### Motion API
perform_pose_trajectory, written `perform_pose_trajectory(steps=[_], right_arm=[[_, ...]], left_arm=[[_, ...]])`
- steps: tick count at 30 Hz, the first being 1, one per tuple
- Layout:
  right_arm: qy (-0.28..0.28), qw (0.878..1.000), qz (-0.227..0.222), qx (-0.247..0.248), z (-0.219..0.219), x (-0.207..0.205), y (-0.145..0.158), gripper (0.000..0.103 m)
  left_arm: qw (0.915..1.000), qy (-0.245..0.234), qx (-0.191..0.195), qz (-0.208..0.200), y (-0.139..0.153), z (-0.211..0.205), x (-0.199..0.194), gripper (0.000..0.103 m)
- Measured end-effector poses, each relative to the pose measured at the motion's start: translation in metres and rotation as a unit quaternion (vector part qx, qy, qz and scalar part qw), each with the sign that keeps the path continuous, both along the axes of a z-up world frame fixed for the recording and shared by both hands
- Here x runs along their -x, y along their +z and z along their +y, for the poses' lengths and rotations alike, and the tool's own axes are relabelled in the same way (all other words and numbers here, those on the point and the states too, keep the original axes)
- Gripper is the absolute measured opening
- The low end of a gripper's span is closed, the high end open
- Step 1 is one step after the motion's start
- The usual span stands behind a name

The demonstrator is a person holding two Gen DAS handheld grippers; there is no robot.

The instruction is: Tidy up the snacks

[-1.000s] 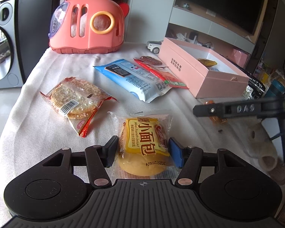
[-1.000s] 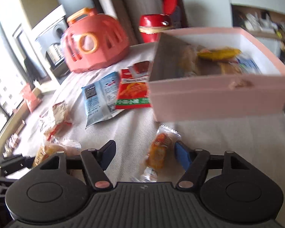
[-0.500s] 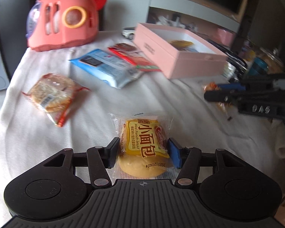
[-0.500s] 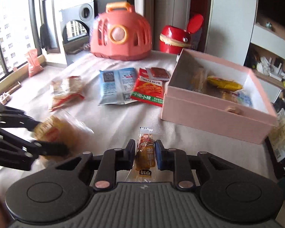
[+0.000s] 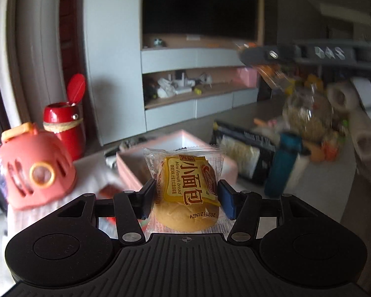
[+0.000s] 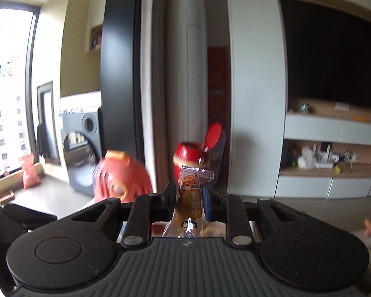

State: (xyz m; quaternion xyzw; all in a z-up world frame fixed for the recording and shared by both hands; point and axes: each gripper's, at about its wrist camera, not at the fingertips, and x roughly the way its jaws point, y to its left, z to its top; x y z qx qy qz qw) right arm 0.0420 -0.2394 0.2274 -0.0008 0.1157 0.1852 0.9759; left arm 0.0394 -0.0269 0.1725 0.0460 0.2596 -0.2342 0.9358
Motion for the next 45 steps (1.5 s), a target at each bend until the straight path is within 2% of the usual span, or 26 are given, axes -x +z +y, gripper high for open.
perform_pose_trajectory(steps=[2, 5, 8, 10, 12, 13, 15, 17, 22, 25, 28, 32, 37, 42, 43, 45], right_arm=[[-0.022, 1.000, -0.005, 0.009, 0.002, -0.022, 0.012, 0.022], [-0.047, 0.998, 0.002, 0.030, 0.006, -0.054, 0.007, 0.022], [-0.047, 0.998, 0.034, 0.034, 0.009, -0.085, -0.016, 0.022], [-0.050, 0.996, 0.063, 0.033, 0.009, -0.105, -0.036, 0.022], [-0.054, 0.993, 0.107, 0.024, 0.008, -0.129, -0.059, 0.022], [-0.047, 0.990, 0.135, 0.012, 0.007, -0.141, -0.070, 0.023], [-0.028, 0.981, 0.189, -0.022, 0.003, -0.162, -0.093, 0.025], [-0.022, 0.974, 0.221, -0.039, 0.001, -0.172, -0.113, 0.032], [-0.025, 0.969, 0.243, -0.034, 0.017, -0.178, -0.139, 0.032], [-0.019, 0.969, 0.246, -0.018, 0.034, -0.165, -0.149, 0.040], [-0.028, 0.966, 0.256, 0.022, 0.048, -0.151, -0.159, 0.049], [-0.046, 0.966, 0.246, 0.064, 0.067, -0.145, -0.173, 0.051], [-0.049, 0.961, 0.254, 0.092, 0.073, -0.171, -0.187, 0.046], [-0.050, 0.951, 0.305, 0.016, 0.049, -0.185, -0.189, 0.048], [-0.041, 0.949, 0.313, 0.013, 0.049, -0.182, -0.188, 0.048], [-0.032, 0.949, 0.312, 0.038, 0.055, -0.176, -0.185, 0.049]], left_arm=[[0.9968, 0.019, 0.070, 0.033, 0.008, 0.005, -0.045, 0.059], [0.9866, 0.023, 0.133, 0.091, -0.006, 0.003, -0.103, 0.059], [0.9775, -0.002, 0.145, 0.153, -0.047, -0.014, -0.148, 0.060], [0.9737, -0.006, 0.123, 0.192, -0.079, -0.028, -0.169, 0.059], [0.9759, 0.002, 0.107, 0.190, -0.097, -0.031, -0.178, 0.058], [0.9761, 0.002, 0.114, 0.185, -0.101, -0.028, -0.177, 0.058], [0.9722, -0.002, 0.155, 0.175, -0.099, -0.011, -0.168, 0.058], [0.9697, -0.001, 0.189, 0.154, -0.092, 0.012, -0.154, 0.058], [0.9725, 0.074, 0.200, 0.094, -0.077, 0.066, -0.115, 0.058], [0.9652, 0.122, 0.209, 0.099, -0.081, 0.100, -0.095, 0.058], [0.9561, 0.146, 0.223, 0.122, -0.099, 0.125, -0.076, 0.057], [0.9535, 0.164, 0.214, 0.134, -0.116, 0.143, -0.056, 0.057], [0.9532, 0.157, 0.208, 0.152, -0.130, 0.151, -0.052, 0.057], [0.9597, 0.167, 0.175, 0.143, -0.135, 0.155, -0.036, 0.057], [0.9606, 0.168, 0.171, 0.142, -0.135, 0.157, -0.033, 0.057], [0.9605, 0.171, 0.168, 0.142, -0.137, 0.160, -0.030, 0.057]])
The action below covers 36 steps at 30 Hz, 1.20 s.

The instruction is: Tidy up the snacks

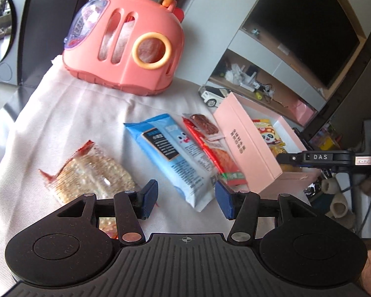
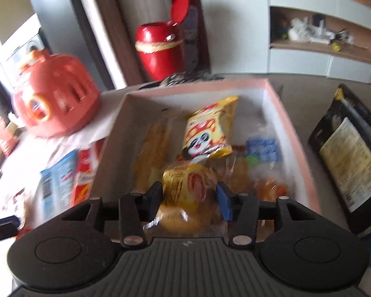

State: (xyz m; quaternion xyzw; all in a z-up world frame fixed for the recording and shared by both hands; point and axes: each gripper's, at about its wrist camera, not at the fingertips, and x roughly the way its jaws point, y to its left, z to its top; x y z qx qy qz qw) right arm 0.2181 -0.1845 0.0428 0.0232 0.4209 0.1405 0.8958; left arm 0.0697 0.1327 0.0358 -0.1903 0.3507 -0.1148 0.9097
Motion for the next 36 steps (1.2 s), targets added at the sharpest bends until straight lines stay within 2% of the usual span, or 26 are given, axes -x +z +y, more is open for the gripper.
perform_pose_trajectory(steps=[2, 5, 8, 10, 13, 15, 18, 22, 26, 27, 30, 33, 36], right_arm=[[0.009, 0.999, -0.015, 0.035, 0.012, 0.008, 0.006, 0.048], [0.026, 0.994, -0.080, 0.076, 0.036, 0.028, 0.026, 0.049], [0.066, 0.991, -0.109, 0.049, 0.060, 0.046, 0.043, 0.054], [0.098, 0.990, -0.100, 0.015, 0.077, 0.051, 0.049, 0.054], [0.129, 0.989, -0.068, -0.016, 0.106, 0.050, 0.041, 0.054], [0.143, 0.988, -0.055, -0.015, 0.128, 0.046, 0.029, 0.054], [0.175, 0.984, -0.039, -0.006, 0.160, 0.041, 0.012, 0.054], [0.205, 0.978, -0.036, -0.002, 0.194, 0.023, 0.000, 0.055], [0.175, 0.984, -0.021, 0.026, 0.213, -0.008, -0.020, 0.059], [0.173, 0.984, -0.032, 0.019, 0.212, -0.009, -0.021, 0.060], [0.170, 0.985, -0.034, 0.010, 0.209, 0.001, -0.022, 0.064], [0.198, 0.979, -0.047, 0.024, 0.210, 0.029, -0.023, 0.067], [0.235, 0.972, -0.025, -0.012, 0.203, 0.060, -0.020, 0.067]], left_arm=[[1.0000, 0.005, 0.000, -0.001, 0.001, 0.003, 0.004, 0.057], [0.9998, 0.014, -0.007, -0.008, 0.005, 0.009, 0.012, 0.057], [0.9994, 0.019, -0.027, -0.011, 0.007, 0.013, 0.021, 0.057], [0.9988, 0.024, -0.041, -0.011, 0.008, 0.015, 0.026, 0.057], [0.9980, 0.029, -0.054, -0.017, 0.009, 0.020, 0.034, 0.053], [0.9974, 0.040, -0.055, -0.022, 0.011, 0.028, 0.040, 0.053], [0.9947, 0.084, -0.058, -0.011, 0.009, 0.047, 0.042, 0.053], [0.9925, 0.119, -0.021, 0.018, -0.004, 0.071, 0.043, 0.053], [0.9919, 0.121, 0.004, 0.039, -0.019, 0.080, 0.043, 0.053], [0.9918, 0.122, 0.008, 0.036, -0.020, 0.081, 0.043, 0.053], [0.9913, 0.125, 0.025, 0.035, -0.020, 0.086, 0.042, 0.053], [0.9905, 0.127, 0.039, 0.034, -0.021, 0.088, 0.039, 0.053], [0.9903, 0.129, 0.043, 0.032, -0.022, 0.087, 0.038, 0.053]])
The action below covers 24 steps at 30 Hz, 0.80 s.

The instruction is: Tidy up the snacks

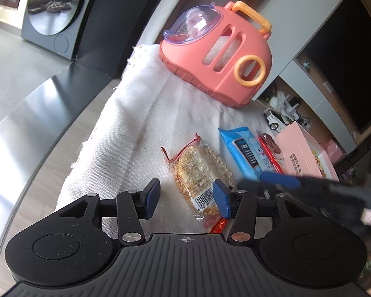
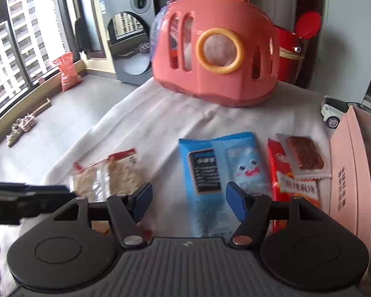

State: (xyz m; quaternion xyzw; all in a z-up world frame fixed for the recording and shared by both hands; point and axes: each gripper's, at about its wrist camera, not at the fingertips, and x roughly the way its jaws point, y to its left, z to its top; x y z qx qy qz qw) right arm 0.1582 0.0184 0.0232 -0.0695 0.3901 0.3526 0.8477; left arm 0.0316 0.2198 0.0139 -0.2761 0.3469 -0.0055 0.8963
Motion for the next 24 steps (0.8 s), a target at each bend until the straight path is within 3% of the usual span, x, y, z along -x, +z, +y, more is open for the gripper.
perform_pose_trajectory(steps=[4, 8, 12, 14, 15, 16, 17, 21, 24], right_arm=[[0.048, 0.995, 0.068, -0.057, -0.018, 0.033, 0.001, 0.065], [0.005, 1.000, -0.019, -0.022, -0.046, 0.066, 0.000, 0.065], [-0.041, 0.996, -0.079, 0.003, -0.080, 0.081, 0.002, 0.065], [-0.063, 0.994, -0.093, 0.005, -0.095, 0.083, 0.000, 0.065], [-0.075, 0.992, -0.100, 0.006, -0.101, 0.084, -0.002, 0.065], [-0.088, 0.991, -0.105, 0.007, -0.108, 0.084, -0.005, 0.065], [-0.098, 0.989, -0.110, 0.009, -0.114, 0.079, -0.010, 0.065], [-0.124, 0.985, -0.118, 0.009, -0.135, 0.075, -0.017, 0.065], [-0.139, 0.984, -0.110, 0.008, -0.150, 0.066, -0.019, 0.065]], left_arm=[[0.9999, 0.010, -0.006, -0.011, 0.008, -0.003, -0.004, 0.053], [0.9989, -0.007, -0.027, -0.037, 0.034, -0.019, -0.021, 0.053], [0.9920, -0.104, -0.058, -0.042, 0.055, -0.070, -0.077, 0.053], [0.9871, -0.146, -0.054, -0.037, 0.057, -0.096, -0.116, 0.052], [0.9857, -0.157, -0.050, -0.033, 0.057, -0.106, -0.134, 0.048], [0.9841, -0.167, -0.053, -0.028, 0.055, -0.117, -0.155, 0.036], [0.9824, -0.173, -0.068, -0.018, 0.053, -0.128, -0.175, 0.024], [0.9688, -0.190, -0.158, 0.011, 0.036, -0.170, -0.236, 0.024], [0.9505, -0.225, -0.213, 0.020, 0.021, -0.192, -0.259, 0.026]])
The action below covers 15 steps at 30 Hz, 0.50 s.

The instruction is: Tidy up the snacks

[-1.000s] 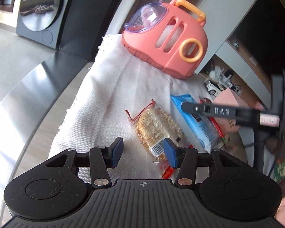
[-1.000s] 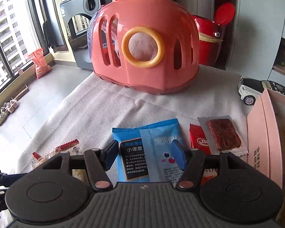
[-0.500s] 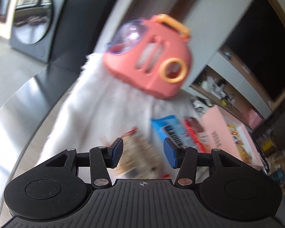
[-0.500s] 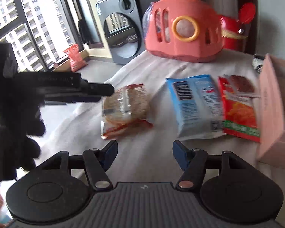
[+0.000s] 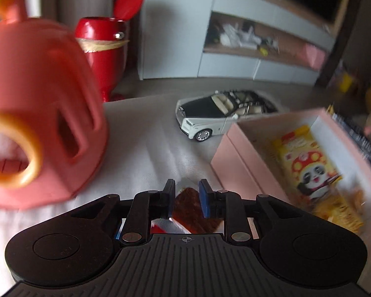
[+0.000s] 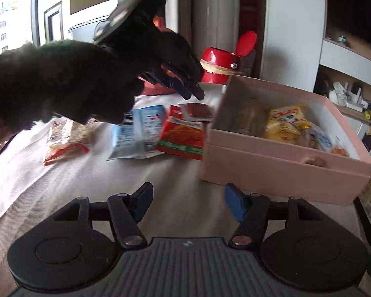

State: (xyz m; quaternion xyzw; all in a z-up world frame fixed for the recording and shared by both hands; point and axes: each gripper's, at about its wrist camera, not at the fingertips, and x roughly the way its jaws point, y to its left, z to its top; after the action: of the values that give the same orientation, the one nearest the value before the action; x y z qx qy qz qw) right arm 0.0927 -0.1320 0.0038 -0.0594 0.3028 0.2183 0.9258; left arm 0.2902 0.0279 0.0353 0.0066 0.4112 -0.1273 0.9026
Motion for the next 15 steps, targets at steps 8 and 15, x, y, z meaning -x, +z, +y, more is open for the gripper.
perform_pose_trajectory(steps=[8, 15], right_arm=[[-0.026, 0.998, 0.044, -0.031, -0.022, -0.042, -0.006, 0.065], [0.018, 0.993, 0.069, -0.096, -0.006, -0.037, -0.002, 0.065]], left_arm=[[0.9850, -0.154, -0.073, -0.028, -0.008, -0.011, 0.042, 0.028], [0.9799, -0.198, -0.024, -0.012, -0.015, 0.008, 0.111, 0.028]])
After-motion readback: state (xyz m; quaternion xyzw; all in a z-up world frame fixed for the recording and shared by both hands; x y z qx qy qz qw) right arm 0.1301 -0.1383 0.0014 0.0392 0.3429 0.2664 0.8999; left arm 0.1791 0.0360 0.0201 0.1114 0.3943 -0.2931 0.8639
